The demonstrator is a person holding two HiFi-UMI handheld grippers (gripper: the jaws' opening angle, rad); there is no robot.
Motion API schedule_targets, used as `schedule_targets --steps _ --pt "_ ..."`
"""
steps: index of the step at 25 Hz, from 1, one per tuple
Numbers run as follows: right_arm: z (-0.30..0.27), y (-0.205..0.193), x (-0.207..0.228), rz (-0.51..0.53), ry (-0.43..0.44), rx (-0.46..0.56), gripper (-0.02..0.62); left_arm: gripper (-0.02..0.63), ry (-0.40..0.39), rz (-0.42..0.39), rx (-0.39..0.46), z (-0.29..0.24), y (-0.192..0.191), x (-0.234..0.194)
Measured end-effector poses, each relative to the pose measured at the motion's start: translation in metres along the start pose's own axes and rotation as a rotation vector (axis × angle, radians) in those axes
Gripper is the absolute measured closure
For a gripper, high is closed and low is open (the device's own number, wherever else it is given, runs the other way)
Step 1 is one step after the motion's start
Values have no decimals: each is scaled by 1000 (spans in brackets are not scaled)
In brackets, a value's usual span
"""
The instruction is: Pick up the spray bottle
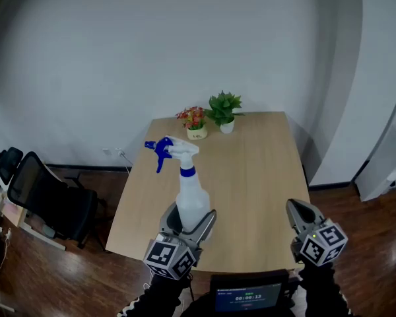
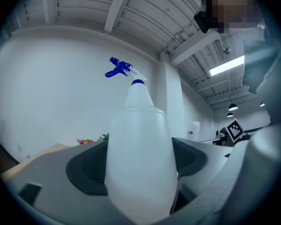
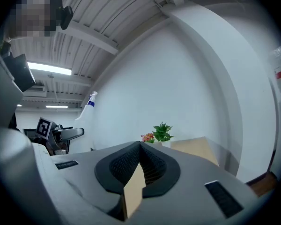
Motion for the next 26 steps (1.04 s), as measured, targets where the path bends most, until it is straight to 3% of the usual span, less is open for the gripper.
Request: schedule_targets --steps 15,26 --pt "3 16 -1 23 13 1 594 199 -18 -9 51 1 8 11" --pt "7 20 -4 46 20 -5 594 199 3 8 25 1 7 14"
Point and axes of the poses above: the fingertips, and each gripper's own axes: z backward along the fingers, x to its right, y out of its top, the point moved 7 cm from there along z, backward along the fingers, and after that the axes turned 10 degrees about z, right-handed, at the moved point
